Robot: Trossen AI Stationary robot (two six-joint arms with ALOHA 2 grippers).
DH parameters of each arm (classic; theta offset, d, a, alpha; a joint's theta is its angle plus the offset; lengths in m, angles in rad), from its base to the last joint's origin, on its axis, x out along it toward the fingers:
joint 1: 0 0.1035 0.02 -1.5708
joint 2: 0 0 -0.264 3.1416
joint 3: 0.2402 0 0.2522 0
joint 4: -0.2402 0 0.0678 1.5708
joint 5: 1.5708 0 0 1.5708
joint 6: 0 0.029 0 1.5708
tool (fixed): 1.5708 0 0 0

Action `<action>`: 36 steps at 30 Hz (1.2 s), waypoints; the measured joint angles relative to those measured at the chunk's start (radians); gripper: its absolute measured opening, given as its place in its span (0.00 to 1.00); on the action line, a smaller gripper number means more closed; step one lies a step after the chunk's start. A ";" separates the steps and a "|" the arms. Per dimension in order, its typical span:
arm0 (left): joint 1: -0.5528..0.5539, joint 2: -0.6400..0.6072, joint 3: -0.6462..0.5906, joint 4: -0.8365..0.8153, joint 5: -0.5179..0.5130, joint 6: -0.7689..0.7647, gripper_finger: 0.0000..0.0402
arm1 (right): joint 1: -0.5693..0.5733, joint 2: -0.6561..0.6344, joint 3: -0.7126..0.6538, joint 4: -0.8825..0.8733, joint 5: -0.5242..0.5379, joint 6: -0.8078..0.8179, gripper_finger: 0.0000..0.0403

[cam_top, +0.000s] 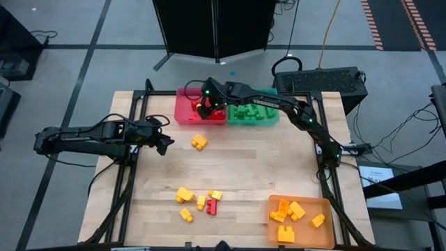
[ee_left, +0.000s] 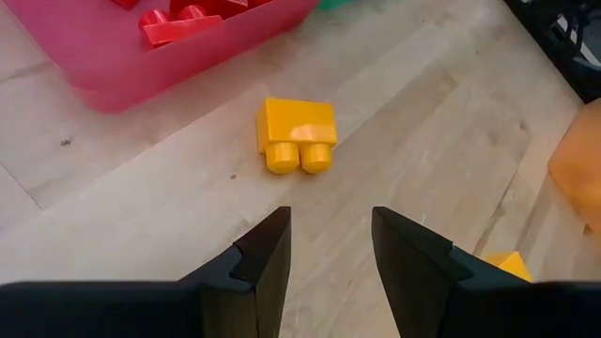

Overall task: Sort blocks
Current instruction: Put the red game piece into the red bin, then put the yellow game piece into the yellow bin

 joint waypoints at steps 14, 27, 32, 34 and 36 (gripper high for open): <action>0.000 0.000 0.000 0.000 0.007 0.009 0.38 | -0.033 -0.011 0.002 0.002 -0.042 -0.066 0.85; 0.000 0.000 0.000 0.000 0.006 0.028 0.38 | 0.428 -0.017 0.025 -0.330 -0.076 -0.276 0.86; 0.000 0.000 0.000 0.000 -0.001 0.021 0.38 | 0.556 -0.016 0.021 -0.275 0.006 -0.229 0.86; 0.000 0.000 0.000 0.000 -0.001 0.006 0.38 | 0.572 -0.018 0.001 -0.236 0.030 -0.185 0.86; 0.000 0.000 0.000 0.000 -0.005 0.001 0.38 | 0.584 -0.014 -0.034 -0.211 0.036 -0.149 0.86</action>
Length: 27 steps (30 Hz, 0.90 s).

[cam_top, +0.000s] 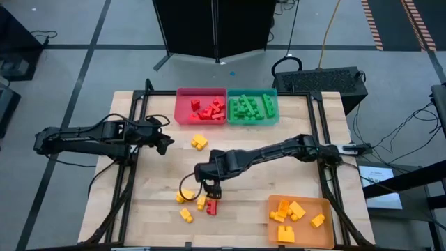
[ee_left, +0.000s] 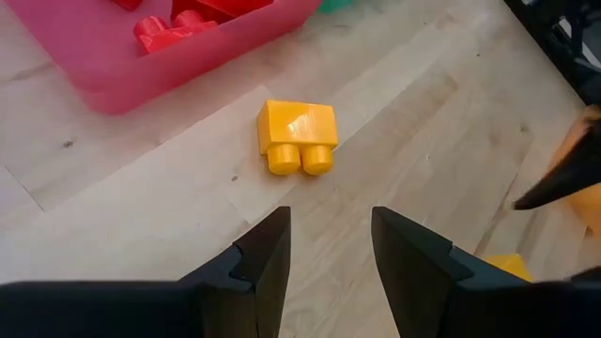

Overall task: Sort blocks
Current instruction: Put the yellow game piece into the yellow bin

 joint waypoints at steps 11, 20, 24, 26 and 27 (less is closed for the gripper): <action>0.000 0.000 0.000 0.000 -0.001 -0.027 0.38 | 0.058 0.010 -0.213 0.178 -0.024 0.167 0.86; 0.000 0.000 0.000 0.000 -0.001 -0.027 0.38 | 0.063 0.005 -0.350 0.284 -0.036 0.266 0.86; 0.000 0.000 0.000 0.000 -0.001 -0.027 0.38 | 0.060 0.002 -0.377 0.316 -0.005 0.305 0.85; 0.000 0.000 0.000 0.000 -0.001 -0.027 0.38 | 0.054 0.002 -0.378 0.330 0.010 0.305 0.83; 0.000 0.000 0.000 0.000 -0.001 -0.027 0.38 | 0.050 0.002 -0.379 0.341 0.013 0.296 0.80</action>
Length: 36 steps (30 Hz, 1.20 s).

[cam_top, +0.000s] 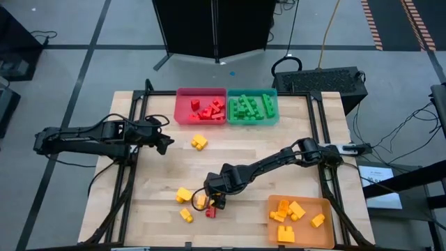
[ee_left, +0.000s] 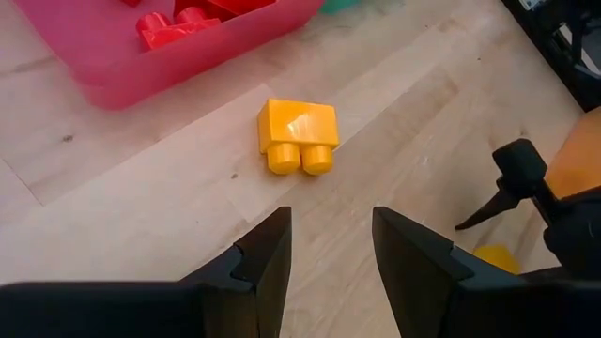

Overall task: Sort blocks
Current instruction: Put the yellow game piece into the yellow bin

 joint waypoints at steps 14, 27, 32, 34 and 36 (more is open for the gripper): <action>0.000 0.000 0.000 0.000 -0.006 0.009 0.38 | -0.055 -0.047 -0.003 -0.053 -0.060 -0.030 0.27; 0.000 0.000 0.000 -0.002 -0.006 0.002 0.38 | 0.200 -0.433 0.000 -0.638 -0.068 0.334 0.27; 0.000 0.000 0.000 -0.001 -0.006 -0.001 0.38 | 0.424 -0.504 0.000 -0.802 -0.080 0.730 0.27; 0.000 0.000 0.000 -0.001 -0.006 -0.001 0.38 | 0.513 -0.507 -0.001 -0.819 -0.099 0.882 0.27; 0.000 0.000 0.000 0.000 -0.006 -0.001 0.38 | 0.591 -0.502 -0.001 -0.814 -0.106 1.015 0.27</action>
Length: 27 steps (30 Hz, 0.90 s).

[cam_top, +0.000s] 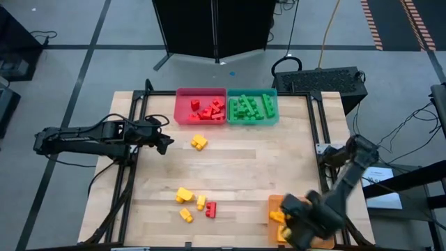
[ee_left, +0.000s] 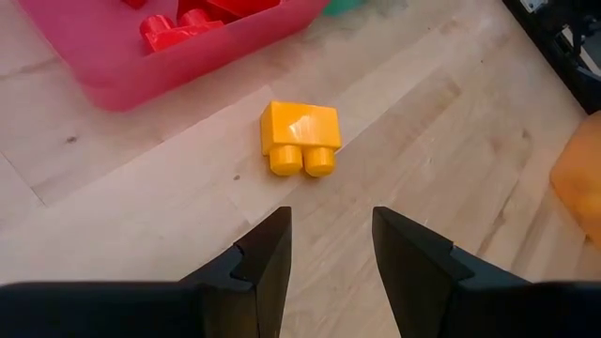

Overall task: Sort blocks
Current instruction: Put the yellow game piece into the yellow bin

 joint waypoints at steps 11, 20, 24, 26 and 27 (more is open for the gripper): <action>0.000 0.000 0.000 0.004 0.012 0.027 0.38 | 0.082 0.076 -0.001 -0.028 0.029 0.196 0.70; 0.000 0.000 0.000 0.004 0.019 0.026 0.38 | -0.169 0.108 -0.001 -0.090 0.308 -0.091 0.79; 0.000 0.000 0.000 0.003 0.019 0.026 0.38 | -0.417 0.098 0.000 0.165 0.392 -0.481 0.77; 0.000 0.000 0.000 0.002 0.019 0.027 0.38 | -0.526 0.108 0.000 0.391 0.356 -0.693 0.77; 0.000 0.000 0.000 0.001 0.019 0.027 0.38 | -0.573 0.121 0.001 0.514 0.334 -0.786 0.77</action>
